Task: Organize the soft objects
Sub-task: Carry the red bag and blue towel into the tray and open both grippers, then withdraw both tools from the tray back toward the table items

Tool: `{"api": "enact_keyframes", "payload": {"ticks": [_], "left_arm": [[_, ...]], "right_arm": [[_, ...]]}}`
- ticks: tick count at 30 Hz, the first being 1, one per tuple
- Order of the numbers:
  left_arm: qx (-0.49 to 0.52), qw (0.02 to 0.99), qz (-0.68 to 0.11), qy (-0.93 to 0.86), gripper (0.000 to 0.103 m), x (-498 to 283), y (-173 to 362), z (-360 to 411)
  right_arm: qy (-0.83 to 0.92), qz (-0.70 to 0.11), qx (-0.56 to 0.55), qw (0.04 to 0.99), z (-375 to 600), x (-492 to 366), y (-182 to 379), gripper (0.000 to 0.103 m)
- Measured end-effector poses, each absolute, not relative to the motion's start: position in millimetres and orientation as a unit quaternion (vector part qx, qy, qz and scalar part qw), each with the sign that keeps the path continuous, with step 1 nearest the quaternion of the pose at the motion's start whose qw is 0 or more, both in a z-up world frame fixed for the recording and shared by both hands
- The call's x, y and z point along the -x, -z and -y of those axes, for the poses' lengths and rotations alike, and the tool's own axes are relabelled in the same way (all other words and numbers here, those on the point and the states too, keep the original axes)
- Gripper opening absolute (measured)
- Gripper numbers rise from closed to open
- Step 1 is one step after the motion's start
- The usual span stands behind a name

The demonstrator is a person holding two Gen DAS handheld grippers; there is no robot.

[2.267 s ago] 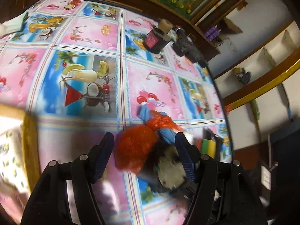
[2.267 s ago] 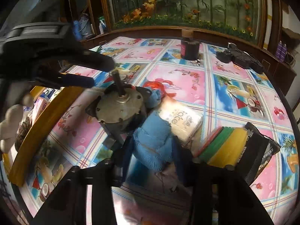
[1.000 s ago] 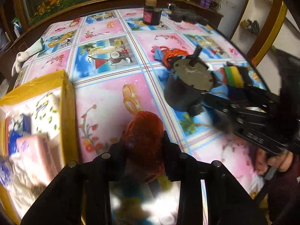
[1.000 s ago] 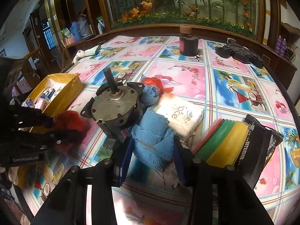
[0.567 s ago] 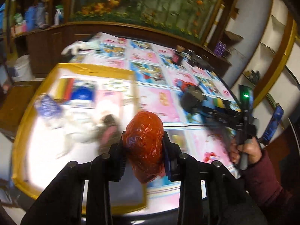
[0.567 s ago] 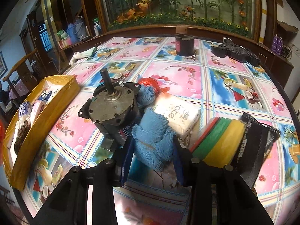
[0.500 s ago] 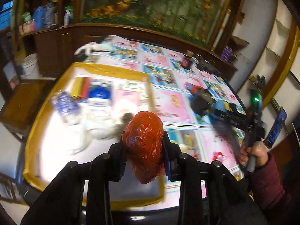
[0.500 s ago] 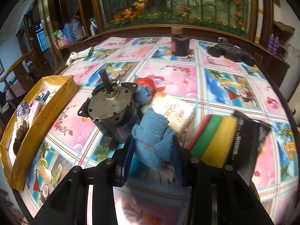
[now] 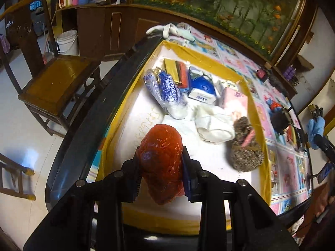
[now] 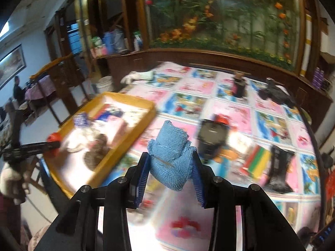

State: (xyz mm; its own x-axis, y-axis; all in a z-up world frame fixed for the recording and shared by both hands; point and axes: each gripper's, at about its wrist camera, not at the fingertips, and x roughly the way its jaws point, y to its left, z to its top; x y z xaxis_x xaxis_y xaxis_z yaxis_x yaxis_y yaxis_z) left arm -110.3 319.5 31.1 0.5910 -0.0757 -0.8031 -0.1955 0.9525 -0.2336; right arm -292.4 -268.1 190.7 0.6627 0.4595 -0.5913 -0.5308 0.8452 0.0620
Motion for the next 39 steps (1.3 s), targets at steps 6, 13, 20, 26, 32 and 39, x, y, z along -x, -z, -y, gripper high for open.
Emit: {"api": "enact_keyframes", "payload": {"ticks": [6, 13, 20, 26, 32, 39], "left_arm": [[0.124, 0.871, -0.472, -0.055, 0.036, 78, -18, -320], [0.176, 0.896, -0.407, -0.033, 0.043, 94, -45, -328], [0.158, 0.921, -0.342, -0.101, 0.061, 136, -66, -328], [0.116, 0.928, -0.321, -0.150, 0.061, 150, -76, -321], [0.094, 0.931, -0.312, -0.167, 0.061, 156, -84, -315], [0.070, 0.932, -0.309, -0.178, 0.061, 164, -91, -297]], "right_arm": [[-0.353, -0.351, 0.073, 0.864, 185, 293, -179, 0.038], [-0.409, -0.399, 0.112, 0.813, 100, 290, -158, 0.038], [-0.409, -0.433, 0.130, 0.792, 51, 268, -131, 0.039], [-0.367, -0.399, 0.184, 0.820, 19, 270, -122, 0.048], [-0.383, -0.380, 0.153, 0.828, 30, 280, -134, 0.070], [-0.390, -0.325, 0.128, 0.852, 75, 313, -161, 0.084]]}}
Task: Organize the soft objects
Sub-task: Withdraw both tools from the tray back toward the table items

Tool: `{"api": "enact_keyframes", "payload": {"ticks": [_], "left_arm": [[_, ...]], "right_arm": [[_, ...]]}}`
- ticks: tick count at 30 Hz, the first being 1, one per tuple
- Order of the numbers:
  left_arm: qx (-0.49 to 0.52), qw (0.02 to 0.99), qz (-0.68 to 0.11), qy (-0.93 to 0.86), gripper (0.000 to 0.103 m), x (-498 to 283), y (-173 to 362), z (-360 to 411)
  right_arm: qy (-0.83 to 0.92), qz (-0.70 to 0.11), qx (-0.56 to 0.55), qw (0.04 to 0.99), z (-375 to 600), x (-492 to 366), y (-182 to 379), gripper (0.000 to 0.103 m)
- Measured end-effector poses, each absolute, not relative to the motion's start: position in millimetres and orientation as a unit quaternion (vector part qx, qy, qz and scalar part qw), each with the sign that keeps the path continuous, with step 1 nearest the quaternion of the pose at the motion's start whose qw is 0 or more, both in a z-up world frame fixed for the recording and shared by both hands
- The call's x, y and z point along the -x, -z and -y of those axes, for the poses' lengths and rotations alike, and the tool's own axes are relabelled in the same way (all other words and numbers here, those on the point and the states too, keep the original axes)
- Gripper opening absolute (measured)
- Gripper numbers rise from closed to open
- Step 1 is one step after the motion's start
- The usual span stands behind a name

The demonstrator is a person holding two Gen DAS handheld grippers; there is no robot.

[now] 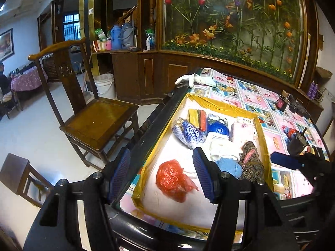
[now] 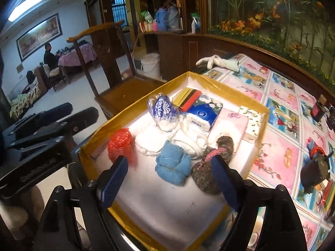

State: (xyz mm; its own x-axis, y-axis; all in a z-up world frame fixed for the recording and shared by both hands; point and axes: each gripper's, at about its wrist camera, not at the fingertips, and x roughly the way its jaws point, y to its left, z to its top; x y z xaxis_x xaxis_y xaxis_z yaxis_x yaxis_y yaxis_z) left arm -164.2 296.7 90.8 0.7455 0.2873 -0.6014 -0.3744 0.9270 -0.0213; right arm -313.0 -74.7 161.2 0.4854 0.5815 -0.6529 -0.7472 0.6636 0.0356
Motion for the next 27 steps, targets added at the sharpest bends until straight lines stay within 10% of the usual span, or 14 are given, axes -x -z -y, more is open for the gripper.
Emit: {"api": "enact_keyframes", "payload": {"ticks": [27], "left_arm": [[-0.033, 0.933, -0.329, -0.145, 0.061, 161, -102, -195]], "right_arm": [[-0.332, -0.339, -0.003, 0.880, 257, 321, -148, 0.086]]}}
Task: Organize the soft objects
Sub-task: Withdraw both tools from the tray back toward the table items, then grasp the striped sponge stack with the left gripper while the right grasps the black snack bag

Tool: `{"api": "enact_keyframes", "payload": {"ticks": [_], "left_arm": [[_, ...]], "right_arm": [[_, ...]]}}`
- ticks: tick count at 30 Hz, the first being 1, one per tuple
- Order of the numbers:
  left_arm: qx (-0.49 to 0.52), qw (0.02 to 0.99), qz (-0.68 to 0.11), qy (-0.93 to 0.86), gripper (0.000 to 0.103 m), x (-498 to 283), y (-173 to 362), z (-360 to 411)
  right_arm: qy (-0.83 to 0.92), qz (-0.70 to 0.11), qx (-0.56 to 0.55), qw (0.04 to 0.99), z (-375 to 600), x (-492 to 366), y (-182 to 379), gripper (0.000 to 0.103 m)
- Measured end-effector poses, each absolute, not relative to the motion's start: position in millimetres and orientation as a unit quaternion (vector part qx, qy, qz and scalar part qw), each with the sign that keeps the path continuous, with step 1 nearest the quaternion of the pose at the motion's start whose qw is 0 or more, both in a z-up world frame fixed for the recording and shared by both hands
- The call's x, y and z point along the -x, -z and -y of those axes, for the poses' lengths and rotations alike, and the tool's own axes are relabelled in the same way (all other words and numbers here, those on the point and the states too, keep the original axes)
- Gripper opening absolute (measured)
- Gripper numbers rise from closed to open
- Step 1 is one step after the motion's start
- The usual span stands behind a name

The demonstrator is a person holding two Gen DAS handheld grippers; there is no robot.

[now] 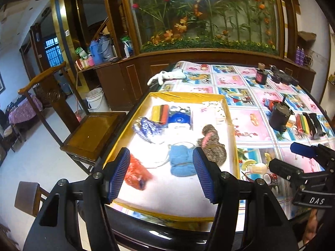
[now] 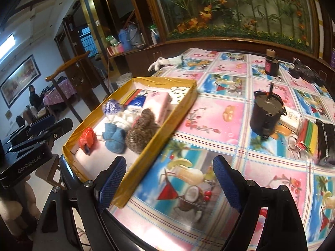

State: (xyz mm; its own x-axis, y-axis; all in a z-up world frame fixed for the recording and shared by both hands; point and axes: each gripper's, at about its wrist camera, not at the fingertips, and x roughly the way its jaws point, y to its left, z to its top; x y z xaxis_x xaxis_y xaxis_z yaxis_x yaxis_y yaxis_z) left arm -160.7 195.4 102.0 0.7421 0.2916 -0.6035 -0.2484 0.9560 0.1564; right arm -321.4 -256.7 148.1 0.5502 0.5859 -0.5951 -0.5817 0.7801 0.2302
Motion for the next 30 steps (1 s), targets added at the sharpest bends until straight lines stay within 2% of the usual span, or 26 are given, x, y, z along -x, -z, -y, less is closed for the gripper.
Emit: {"api": "enact_keyframes", "payload": {"ticks": [11, 20, 30], "left_arm": [[-0.058, 0.928, -0.348, -0.117, 0.061, 152, -94, -164], [0.005, 0.923, -0.384, 0.026, 0.061, 146, -81, -135], [0.017, 0.914, -0.390, 0.109, 0.061, 139, -74, -106]], "right_arm": [[-0.297, -0.352, -0.043, 0.887, 309, 304, -136, 0.086], [-0.220, -0.348, -0.057, 0.910, 377, 287, -134, 0.086], [-0.124, -0.337, -0.066, 0.931, 424, 252, -157, 0.087]]}}
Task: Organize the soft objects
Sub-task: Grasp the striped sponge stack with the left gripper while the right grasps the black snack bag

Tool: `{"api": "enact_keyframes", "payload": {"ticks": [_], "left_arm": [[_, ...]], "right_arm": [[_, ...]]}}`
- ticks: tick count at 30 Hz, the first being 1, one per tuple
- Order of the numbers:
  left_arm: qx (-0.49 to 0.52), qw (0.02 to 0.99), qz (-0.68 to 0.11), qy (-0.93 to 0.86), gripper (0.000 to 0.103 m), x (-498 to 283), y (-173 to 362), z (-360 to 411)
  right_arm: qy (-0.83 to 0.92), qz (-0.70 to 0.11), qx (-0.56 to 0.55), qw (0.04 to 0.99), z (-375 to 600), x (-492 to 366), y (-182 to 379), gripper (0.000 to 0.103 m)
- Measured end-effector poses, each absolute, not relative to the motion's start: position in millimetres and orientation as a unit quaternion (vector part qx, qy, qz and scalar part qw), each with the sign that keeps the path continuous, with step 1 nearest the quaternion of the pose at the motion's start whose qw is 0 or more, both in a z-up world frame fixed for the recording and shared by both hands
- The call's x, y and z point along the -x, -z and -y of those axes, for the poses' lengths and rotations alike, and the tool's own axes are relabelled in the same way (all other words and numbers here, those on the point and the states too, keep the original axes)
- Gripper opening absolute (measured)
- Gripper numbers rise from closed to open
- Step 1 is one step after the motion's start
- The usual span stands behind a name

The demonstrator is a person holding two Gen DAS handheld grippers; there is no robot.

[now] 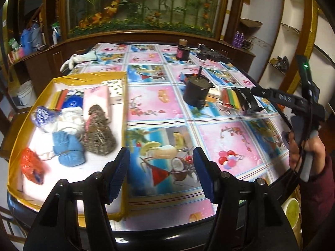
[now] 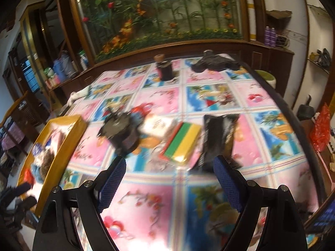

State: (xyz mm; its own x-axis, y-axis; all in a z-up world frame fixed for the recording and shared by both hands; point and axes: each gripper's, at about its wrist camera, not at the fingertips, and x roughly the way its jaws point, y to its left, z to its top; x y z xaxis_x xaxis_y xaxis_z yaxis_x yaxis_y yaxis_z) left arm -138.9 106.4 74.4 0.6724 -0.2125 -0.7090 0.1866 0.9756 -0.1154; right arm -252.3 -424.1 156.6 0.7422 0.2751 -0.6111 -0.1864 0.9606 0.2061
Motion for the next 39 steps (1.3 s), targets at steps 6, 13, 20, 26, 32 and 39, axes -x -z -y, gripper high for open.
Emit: {"api": "enact_keyframes", "payload": {"ticks": [6, 13, 20, 26, 32, 39], "left_arm": [[0.027, 0.907, -0.402, 0.125, 0.061, 132, -67, -105], [0.043, 0.903, -0.410, 0.123, 0.061, 127, -62, -115], [0.044, 0.904, -0.407, 0.123, 0.061, 132, -64, -118], [0.052, 0.903, -0.408, 0.125, 0.061, 137, -63, -121], [0.055, 0.902, -0.408, 0.126, 0.061, 144, -66, -120], [0.074, 0.891, -0.422, 0.149, 0.061, 131, -65, -110]], "right_arm": [[-0.080, -0.369, -0.073, 0.923, 435, 206, -153, 0.087], [-0.050, -0.425, -0.080, 0.900, 428, 140, -141, 0.085], [-0.043, -0.460, -0.047, 0.886, 402, 112, -115, 0.057], [-0.120, -0.472, -0.045, 0.872, 376, 146, -113, 0.032], [-0.202, -0.467, -0.054, 0.859, 353, 187, -112, 0.051], [-0.172, -0.468, -0.092, 0.862, 370, 179, -105, 0.063]]}}
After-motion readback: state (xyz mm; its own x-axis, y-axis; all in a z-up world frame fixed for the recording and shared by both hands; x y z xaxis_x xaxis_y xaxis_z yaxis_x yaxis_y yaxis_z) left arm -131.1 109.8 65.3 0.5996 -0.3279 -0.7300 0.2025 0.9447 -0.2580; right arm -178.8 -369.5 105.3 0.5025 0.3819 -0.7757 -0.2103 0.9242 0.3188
